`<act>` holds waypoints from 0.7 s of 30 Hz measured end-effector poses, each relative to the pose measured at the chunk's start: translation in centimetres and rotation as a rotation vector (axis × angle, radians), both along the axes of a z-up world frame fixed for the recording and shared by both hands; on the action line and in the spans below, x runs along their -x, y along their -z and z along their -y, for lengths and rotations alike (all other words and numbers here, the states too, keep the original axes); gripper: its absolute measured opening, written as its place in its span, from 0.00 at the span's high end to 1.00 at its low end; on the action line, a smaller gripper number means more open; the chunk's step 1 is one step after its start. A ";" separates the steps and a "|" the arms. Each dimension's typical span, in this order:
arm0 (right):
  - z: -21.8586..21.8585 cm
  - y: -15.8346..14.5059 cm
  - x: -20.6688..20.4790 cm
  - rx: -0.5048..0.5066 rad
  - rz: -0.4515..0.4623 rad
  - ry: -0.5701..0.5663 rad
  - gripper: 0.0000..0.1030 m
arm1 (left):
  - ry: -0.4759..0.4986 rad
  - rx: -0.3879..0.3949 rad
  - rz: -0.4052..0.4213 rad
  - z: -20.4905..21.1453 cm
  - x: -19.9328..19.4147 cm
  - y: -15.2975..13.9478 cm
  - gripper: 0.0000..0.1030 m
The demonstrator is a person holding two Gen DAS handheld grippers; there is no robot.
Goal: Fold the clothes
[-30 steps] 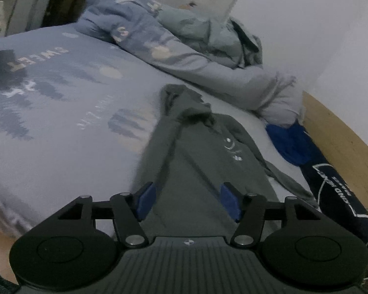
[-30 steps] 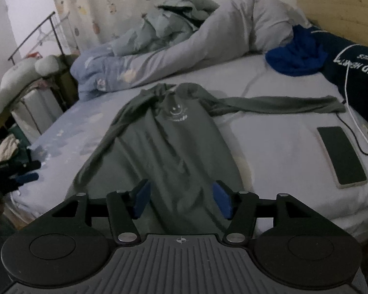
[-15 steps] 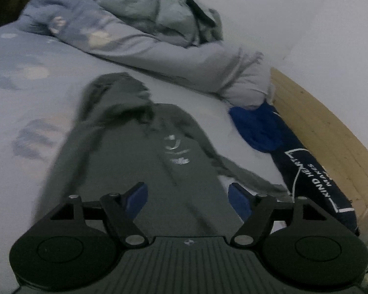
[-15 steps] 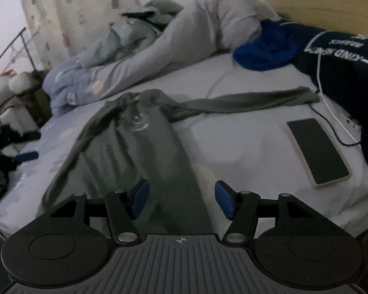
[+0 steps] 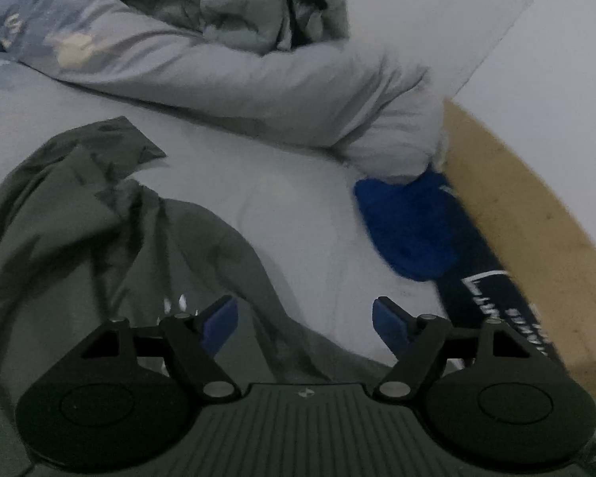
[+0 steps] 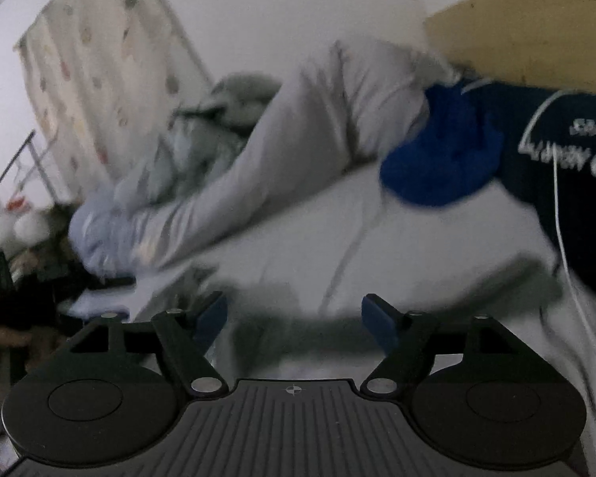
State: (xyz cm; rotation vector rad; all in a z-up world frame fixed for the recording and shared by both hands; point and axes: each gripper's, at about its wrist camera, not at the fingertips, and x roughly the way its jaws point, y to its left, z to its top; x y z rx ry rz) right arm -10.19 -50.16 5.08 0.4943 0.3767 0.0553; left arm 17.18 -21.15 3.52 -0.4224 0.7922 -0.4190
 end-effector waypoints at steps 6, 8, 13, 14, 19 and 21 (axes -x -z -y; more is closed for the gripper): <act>4.7 3.9 -3.1 -0.066 0.004 0.086 0.24 | -0.023 -0.130 -0.118 3.6 -7.1 3.1 0.22; 6.0 5.2 -3.7 -0.088 -0.018 0.117 0.25 | -0.038 -0.177 -0.163 4.5 -8.9 4.0 0.22; 7.3 5.7 -4.9 -0.131 0.013 0.170 0.25 | -0.015 -0.297 -0.213 7.0 -11.1 5.2 0.22; 7.3 5.8 -5.0 -0.141 0.018 0.171 0.25 | -0.005 -0.325 -0.213 7.6 -11.3 5.3 0.22; 6.7 5.7 -5.4 -0.127 0.020 0.153 0.25 | -0.017 -0.386 -0.241 8.6 -12.3 6.2 0.37; 7.0 5.6 -5.2 -0.133 0.018 0.145 0.25 | -0.019 -0.383 -0.251 8.5 -12.6 6.5 0.41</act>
